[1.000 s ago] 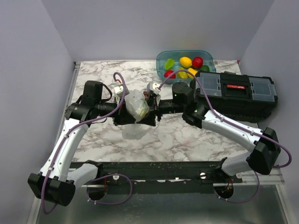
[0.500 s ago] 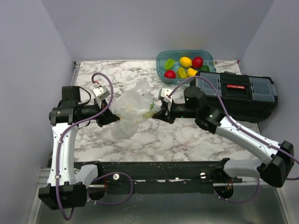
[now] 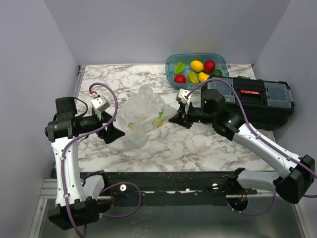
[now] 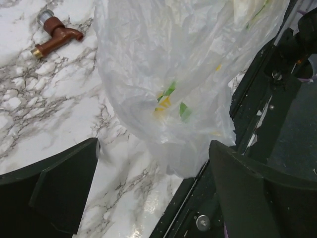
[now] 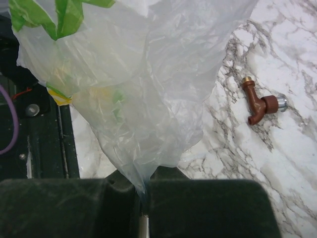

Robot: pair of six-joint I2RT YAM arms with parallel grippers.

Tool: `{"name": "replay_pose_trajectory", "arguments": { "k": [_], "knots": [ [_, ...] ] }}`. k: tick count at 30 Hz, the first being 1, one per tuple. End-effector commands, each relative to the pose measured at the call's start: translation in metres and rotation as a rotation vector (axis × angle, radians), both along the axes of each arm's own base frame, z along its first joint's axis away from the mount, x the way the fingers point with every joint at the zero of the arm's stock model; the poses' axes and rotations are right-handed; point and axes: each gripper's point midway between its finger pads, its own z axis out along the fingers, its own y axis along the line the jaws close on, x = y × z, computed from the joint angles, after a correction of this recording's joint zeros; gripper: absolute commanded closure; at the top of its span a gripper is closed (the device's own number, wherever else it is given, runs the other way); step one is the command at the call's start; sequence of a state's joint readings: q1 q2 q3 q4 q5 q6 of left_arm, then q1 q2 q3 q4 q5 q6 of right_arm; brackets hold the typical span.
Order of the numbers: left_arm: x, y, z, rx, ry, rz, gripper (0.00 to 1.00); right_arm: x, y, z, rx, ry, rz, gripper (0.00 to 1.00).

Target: Place the fake fruits into the plastic bag and tie a complex knot

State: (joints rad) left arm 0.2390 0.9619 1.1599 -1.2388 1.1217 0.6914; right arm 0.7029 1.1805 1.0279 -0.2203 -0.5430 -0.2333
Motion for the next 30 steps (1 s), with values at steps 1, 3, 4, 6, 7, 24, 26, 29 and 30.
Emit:
{"name": "replay_pose_trajectory", "arguments": {
  "k": [1,3,4,6,7,24,26,29,30],
  "knots": [
    [-0.003,-0.005,0.028,0.018,-0.17,0.006,0.02,-0.012,0.009,0.005,0.054,0.107,0.032,0.99],
    [-0.001,-0.01,0.043,0.029,-0.271,0.033,0.02,-0.013,0.014,0.002,0.069,0.199,0.019,0.99],
    [0.001,-0.012,0.051,0.04,-0.339,0.05,0.02,-0.013,0.017,-0.001,0.072,0.237,0.011,0.99],
    [0.0,-0.019,0.064,0.058,-0.461,0.049,0.02,-0.011,0.021,-0.005,0.084,0.323,-0.023,0.99],
    [-0.005,-0.027,0.067,0.073,-0.515,0.004,0.01,-0.01,0.023,-0.005,0.088,0.348,-0.032,0.99],
    [0.077,-0.072,0.011,0.398,-0.397,0.059,0.02,-0.032,0.041,0.002,0.132,0.581,0.079,0.99],
    [0.075,-0.07,0.008,0.396,-0.372,0.018,0.15,-0.038,0.033,-0.003,0.09,0.529,0.099,0.99],
    [0.054,-0.059,0.001,0.331,-0.29,-0.097,0.71,-0.042,0.018,-0.011,0.012,0.451,0.104,0.99],
    [0.047,-0.053,-0.001,0.301,-0.253,-0.122,0.93,-0.042,0.014,-0.014,-0.008,0.429,0.097,0.99]
  ]
}}
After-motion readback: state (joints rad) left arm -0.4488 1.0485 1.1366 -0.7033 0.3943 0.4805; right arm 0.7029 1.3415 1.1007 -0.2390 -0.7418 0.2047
